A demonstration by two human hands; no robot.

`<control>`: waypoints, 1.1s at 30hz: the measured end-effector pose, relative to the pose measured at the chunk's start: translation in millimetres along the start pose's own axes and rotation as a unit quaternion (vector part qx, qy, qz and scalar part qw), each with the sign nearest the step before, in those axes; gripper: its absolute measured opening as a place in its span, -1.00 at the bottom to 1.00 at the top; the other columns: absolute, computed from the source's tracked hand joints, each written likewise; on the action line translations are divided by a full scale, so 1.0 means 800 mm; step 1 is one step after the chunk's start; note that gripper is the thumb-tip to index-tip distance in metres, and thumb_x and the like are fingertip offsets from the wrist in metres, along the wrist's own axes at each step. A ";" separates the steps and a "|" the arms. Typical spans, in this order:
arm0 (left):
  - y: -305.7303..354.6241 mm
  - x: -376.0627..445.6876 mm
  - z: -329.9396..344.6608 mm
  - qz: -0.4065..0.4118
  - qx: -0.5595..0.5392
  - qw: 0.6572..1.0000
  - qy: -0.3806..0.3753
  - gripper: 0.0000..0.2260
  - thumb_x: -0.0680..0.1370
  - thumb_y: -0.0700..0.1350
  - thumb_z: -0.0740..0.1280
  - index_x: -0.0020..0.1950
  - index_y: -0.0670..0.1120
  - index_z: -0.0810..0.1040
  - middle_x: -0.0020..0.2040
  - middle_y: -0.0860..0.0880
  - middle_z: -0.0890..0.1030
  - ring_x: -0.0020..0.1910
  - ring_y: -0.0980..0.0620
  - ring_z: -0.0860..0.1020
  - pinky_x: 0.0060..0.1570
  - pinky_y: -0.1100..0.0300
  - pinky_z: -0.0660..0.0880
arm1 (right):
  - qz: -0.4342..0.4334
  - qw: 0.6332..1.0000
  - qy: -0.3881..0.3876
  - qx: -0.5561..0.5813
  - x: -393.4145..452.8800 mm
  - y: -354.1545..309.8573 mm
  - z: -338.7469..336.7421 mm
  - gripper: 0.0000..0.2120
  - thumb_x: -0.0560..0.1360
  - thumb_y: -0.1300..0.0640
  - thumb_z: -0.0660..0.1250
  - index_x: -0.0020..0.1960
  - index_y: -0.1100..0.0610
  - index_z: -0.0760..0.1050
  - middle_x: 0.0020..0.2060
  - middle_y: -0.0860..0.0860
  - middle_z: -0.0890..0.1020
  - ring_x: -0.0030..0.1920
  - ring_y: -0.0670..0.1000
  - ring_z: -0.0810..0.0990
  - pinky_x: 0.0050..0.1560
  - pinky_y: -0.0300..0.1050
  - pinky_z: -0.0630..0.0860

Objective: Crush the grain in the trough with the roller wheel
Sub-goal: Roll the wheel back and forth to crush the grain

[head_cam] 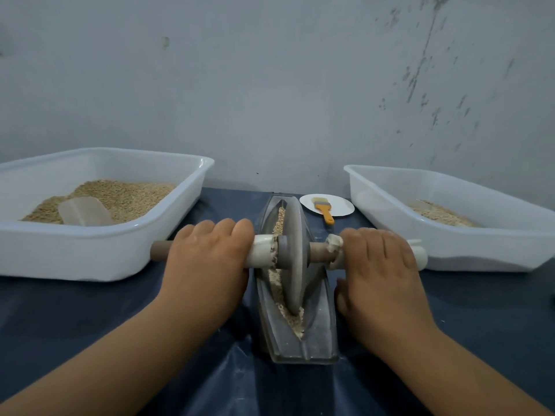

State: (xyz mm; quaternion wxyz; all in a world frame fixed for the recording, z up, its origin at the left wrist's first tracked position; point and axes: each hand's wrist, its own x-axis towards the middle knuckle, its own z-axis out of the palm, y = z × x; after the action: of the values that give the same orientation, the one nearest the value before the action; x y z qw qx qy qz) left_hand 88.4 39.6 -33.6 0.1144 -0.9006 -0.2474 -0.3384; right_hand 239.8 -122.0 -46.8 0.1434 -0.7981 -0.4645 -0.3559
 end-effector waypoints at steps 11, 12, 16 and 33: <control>0.002 -0.004 -0.006 -0.001 -0.005 1.000 -0.013 -0.74 0.33 -0.23 0.43 -0.21 -0.05 0.35 -0.36 0.01 0.37 -0.40 -0.04 0.33 -0.36 0.08 0.28 | 0.008 1.000 -0.021 -0.008 0.001 -0.004 -0.004 -0.46 0.20 0.28 0.43 0.19 0.28 0.49 0.01 0.17 0.50 -0.02 0.24 0.46 0.21 0.15 0.36; 0.002 -0.010 -0.009 0.009 -0.011 1.000 0.006 -0.73 0.28 -0.27 0.45 -0.23 -0.07 0.37 -0.38 -0.01 0.36 -0.42 -0.05 0.31 -0.39 0.08 0.28 | 0.003 1.000 -0.005 -0.005 -0.007 -0.002 -0.007 -0.43 0.20 0.26 0.43 0.20 0.26 0.47 0.03 0.16 0.49 0.00 0.23 0.45 0.23 0.16 0.35; 0.000 -0.014 -0.008 0.002 -0.005 1.000 0.008 -0.73 0.27 -0.27 0.45 -0.22 -0.08 0.38 -0.37 -0.01 0.36 -0.41 -0.04 0.30 -0.38 0.08 0.26 | -0.002 1.000 0.016 -0.005 -0.011 -0.003 -0.007 -0.41 0.20 0.24 0.41 0.23 0.26 0.45 0.05 0.17 0.48 0.02 0.24 0.43 0.25 0.20 0.35; 0.013 0.003 -0.008 0.014 0.007 1.000 0.006 -0.77 0.31 -0.25 0.42 -0.16 -0.11 0.41 -0.29 -0.05 0.37 -0.31 -0.06 0.29 -0.25 0.04 0.27 | 0.040 0.997 -0.069 0.021 -0.010 -0.009 -0.006 -0.37 0.18 0.30 0.43 0.26 0.30 0.47 0.09 0.20 0.51 0.09 0.27 0.49 0.33 0.23 0.35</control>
State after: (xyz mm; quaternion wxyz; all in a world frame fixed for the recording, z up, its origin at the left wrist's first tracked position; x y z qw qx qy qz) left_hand 92.0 29.5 -27.9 0.1267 -0.9012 -0.2364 -0.3403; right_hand 228.9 -126.2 -50.0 0.1419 -0.8354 -0.4485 -0.2844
